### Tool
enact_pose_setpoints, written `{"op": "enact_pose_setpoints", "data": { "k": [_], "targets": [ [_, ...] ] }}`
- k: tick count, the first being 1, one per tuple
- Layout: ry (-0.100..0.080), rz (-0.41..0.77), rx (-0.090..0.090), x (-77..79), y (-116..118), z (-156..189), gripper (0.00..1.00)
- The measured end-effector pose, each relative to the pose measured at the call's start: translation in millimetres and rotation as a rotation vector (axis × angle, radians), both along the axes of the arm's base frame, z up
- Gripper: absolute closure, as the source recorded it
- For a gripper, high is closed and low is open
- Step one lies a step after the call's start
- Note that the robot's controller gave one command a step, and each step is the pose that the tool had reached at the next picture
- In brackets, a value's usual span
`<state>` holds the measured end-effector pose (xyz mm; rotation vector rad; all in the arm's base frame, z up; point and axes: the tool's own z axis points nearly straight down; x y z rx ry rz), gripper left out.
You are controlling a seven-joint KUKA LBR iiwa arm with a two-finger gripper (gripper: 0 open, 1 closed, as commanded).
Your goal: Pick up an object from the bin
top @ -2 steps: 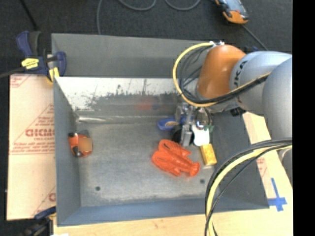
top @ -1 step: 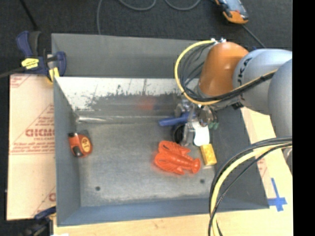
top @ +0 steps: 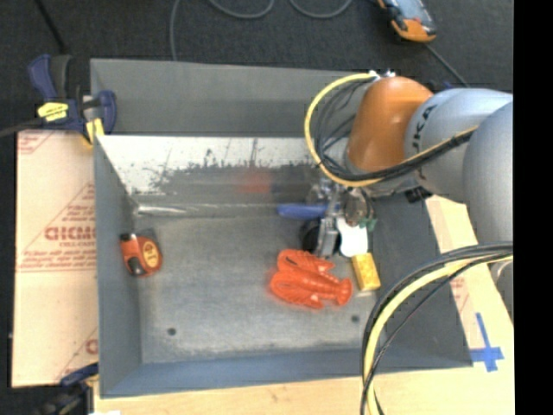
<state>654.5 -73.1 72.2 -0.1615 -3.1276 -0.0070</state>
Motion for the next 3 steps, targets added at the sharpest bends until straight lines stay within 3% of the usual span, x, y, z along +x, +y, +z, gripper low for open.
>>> {"op": "enact_pose_setpoints", "data": {
  "k": [1, 2, 3],
  "targets": [
    [-0.021, 0.114, -0.009, 2.9, -3, 8, 1.0],
    [-0.021, 0.115, -0.01, 2.9, -3, 8, 1.0],
    [-0.017, 0.112, -0.008, 4.7, -4, 45, 1.0]
  ]
}}
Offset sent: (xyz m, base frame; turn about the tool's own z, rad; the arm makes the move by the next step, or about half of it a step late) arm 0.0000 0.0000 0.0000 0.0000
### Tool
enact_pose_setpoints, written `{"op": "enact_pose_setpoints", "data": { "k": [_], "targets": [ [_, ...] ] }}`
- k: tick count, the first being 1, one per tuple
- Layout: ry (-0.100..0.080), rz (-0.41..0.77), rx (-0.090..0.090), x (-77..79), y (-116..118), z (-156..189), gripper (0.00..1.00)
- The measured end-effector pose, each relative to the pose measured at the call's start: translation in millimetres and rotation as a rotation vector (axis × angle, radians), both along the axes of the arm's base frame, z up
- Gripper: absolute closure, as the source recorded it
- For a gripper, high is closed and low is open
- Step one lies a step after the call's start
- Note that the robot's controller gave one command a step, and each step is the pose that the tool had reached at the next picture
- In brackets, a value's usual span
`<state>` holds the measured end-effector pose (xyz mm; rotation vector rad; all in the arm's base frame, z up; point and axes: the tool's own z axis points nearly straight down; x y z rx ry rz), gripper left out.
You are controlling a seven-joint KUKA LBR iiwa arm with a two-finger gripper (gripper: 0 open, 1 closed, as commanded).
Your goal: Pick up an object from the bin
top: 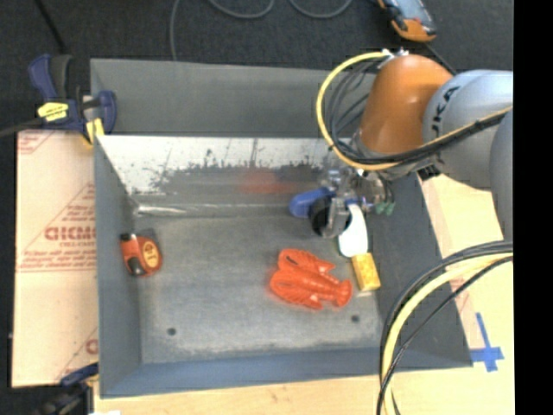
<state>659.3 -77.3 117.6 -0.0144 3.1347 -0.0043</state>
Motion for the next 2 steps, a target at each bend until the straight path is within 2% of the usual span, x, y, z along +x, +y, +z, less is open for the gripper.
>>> {"op": "enact_pose_setpoints", "data": {
  "k": [1, 2],
  "targets": [
    [0.007, 0.001, 0.001, -2.2, 0, -37, 1.0],
    [-0.002, -0.001, 0.0, 2.5, -1, 9, 1.0]
  ]
}}
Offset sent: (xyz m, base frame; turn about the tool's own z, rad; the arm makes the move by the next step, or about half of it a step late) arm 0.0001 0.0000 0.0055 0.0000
